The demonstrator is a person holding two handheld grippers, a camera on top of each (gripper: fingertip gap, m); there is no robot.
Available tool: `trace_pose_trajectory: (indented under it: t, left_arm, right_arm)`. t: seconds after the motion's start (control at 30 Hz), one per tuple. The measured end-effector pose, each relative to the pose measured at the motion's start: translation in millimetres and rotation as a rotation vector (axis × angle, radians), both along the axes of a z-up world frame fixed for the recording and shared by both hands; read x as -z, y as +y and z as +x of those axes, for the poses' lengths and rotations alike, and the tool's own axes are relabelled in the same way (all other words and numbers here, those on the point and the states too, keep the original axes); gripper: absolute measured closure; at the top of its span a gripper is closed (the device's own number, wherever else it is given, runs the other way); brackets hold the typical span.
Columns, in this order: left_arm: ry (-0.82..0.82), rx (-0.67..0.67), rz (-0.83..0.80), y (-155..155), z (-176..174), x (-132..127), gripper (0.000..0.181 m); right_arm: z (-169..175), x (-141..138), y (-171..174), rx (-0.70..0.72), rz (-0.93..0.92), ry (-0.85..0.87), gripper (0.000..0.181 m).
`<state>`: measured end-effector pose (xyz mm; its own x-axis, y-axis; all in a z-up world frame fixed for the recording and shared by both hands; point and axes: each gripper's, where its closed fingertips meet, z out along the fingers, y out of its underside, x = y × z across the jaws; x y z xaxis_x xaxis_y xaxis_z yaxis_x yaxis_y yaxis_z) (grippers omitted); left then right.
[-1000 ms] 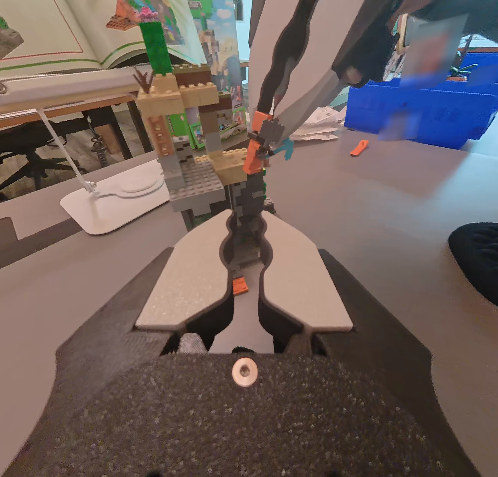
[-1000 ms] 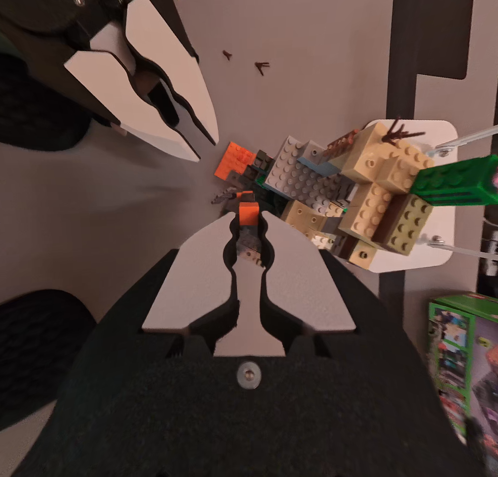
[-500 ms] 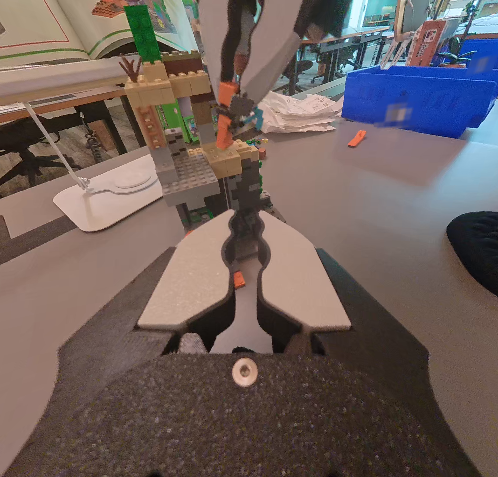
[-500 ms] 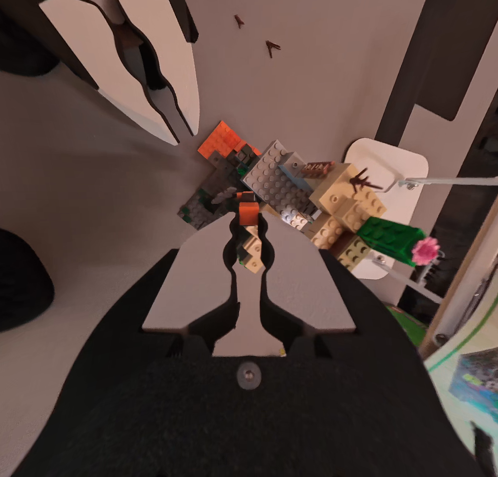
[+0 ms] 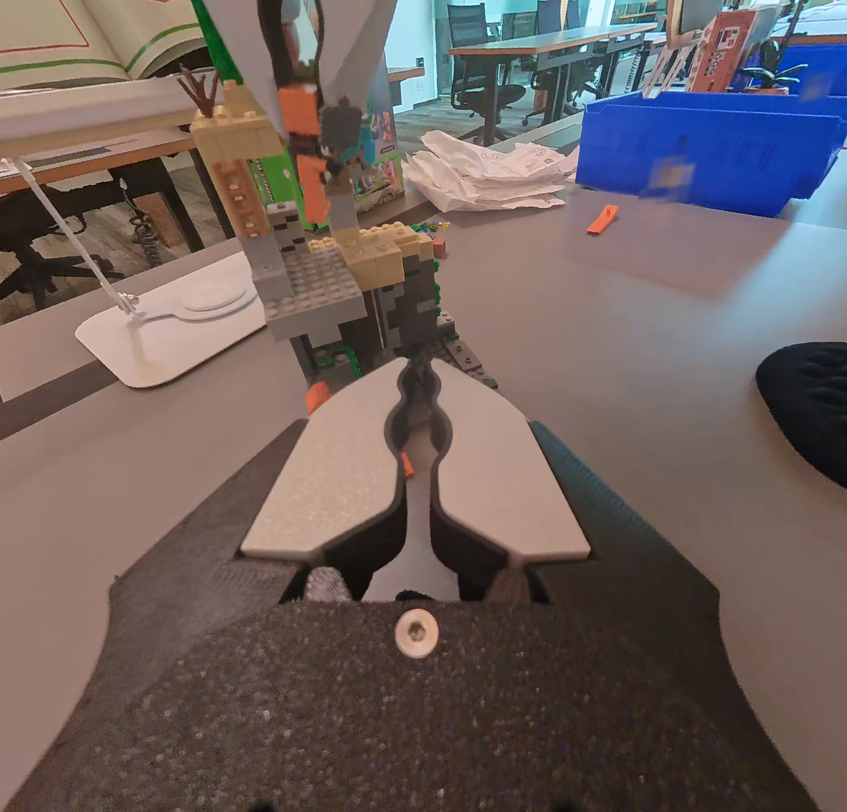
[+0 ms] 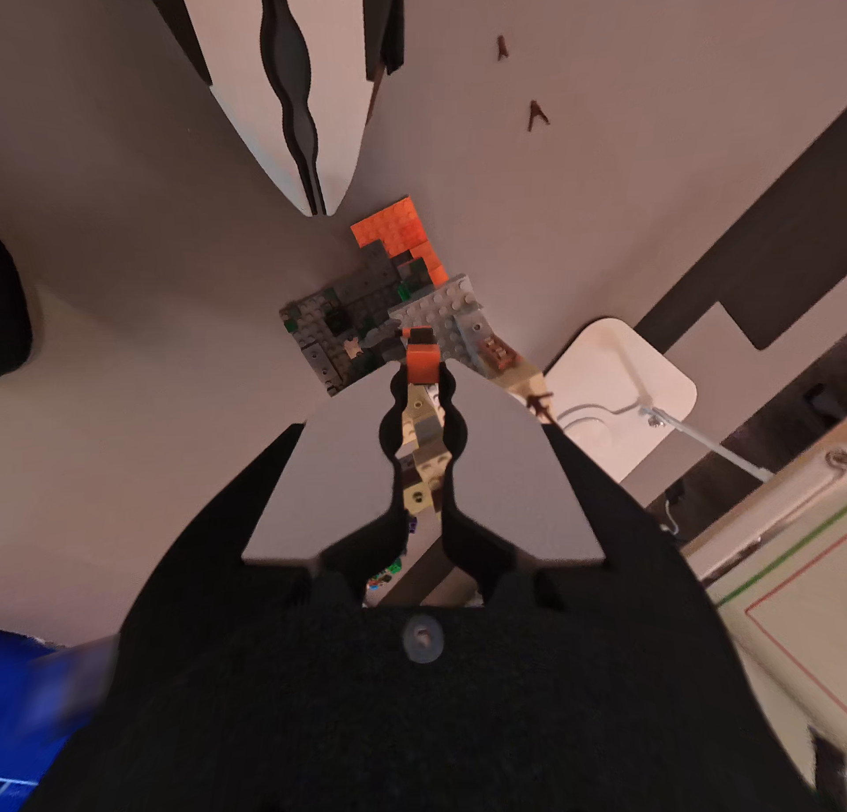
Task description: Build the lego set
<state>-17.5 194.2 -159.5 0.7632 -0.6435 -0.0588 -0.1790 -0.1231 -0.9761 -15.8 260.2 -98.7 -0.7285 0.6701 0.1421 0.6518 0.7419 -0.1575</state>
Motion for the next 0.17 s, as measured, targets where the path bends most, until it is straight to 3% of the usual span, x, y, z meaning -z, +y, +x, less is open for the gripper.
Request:
trace_pose_trajectory:
  t: [0.03,0.17]
  left_arm:
    - [0.0,0.0,-0.002,0,0,1,0.178]
    - [-0.01,-0.003,-0.022,3,-2,5,0.178]
  right_arm:
    - [-1,4,-2,-0.019,0.003,-0.011,0.169]
    - [-5,14,-4,-0.069,0.032,-0.037,0.169]
